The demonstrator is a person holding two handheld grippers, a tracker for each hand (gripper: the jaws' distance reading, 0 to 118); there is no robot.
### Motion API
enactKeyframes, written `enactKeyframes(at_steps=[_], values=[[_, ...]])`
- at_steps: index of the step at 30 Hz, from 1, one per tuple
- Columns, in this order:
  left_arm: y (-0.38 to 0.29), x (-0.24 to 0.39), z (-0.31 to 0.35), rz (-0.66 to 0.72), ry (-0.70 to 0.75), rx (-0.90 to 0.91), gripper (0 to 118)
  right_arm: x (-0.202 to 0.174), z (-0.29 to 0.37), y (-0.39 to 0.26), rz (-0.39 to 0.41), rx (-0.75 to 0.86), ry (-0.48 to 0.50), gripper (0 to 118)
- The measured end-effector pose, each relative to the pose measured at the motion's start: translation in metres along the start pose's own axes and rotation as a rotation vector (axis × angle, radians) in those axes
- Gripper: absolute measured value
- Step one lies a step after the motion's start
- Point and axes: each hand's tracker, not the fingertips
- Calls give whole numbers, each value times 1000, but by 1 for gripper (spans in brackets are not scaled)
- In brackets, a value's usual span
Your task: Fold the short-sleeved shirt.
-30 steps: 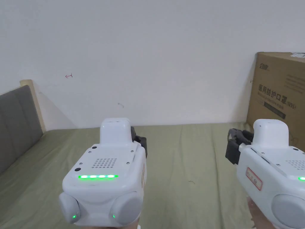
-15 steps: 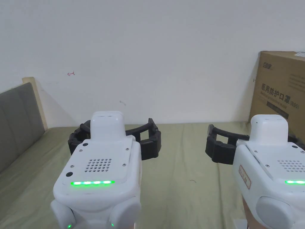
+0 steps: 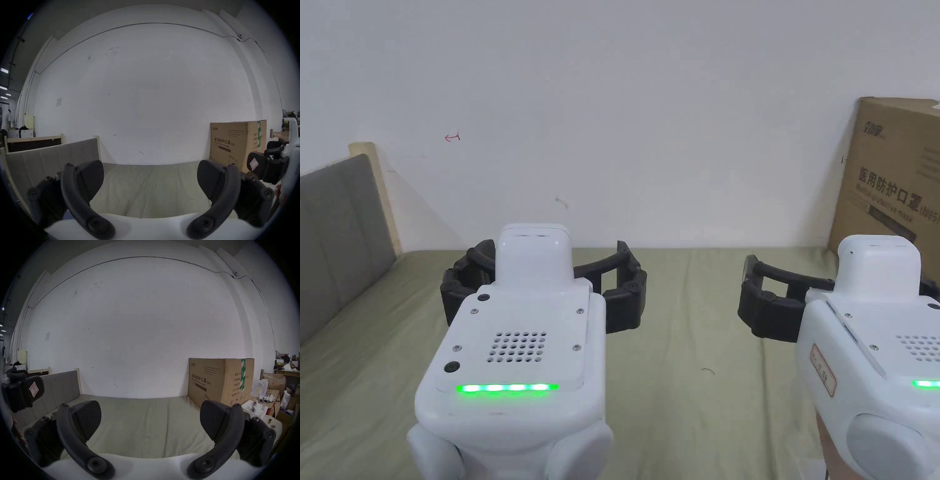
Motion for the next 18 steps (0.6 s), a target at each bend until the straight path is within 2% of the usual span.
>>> enactKeyframes(at_steps=[3, 8, 18], values=[[-2, 1, -2, -27, 52, -14, 115, 0, -2, -2, 1, -12, 3, 118], [-3, -9, 1, 57, -25, -20, 115, 0, -3, -5, 1, -27, 10, 118], [-3, -10, -3, 43, -16, -39, 115, -4, -3, -6, 17, -37, 18, 118]])
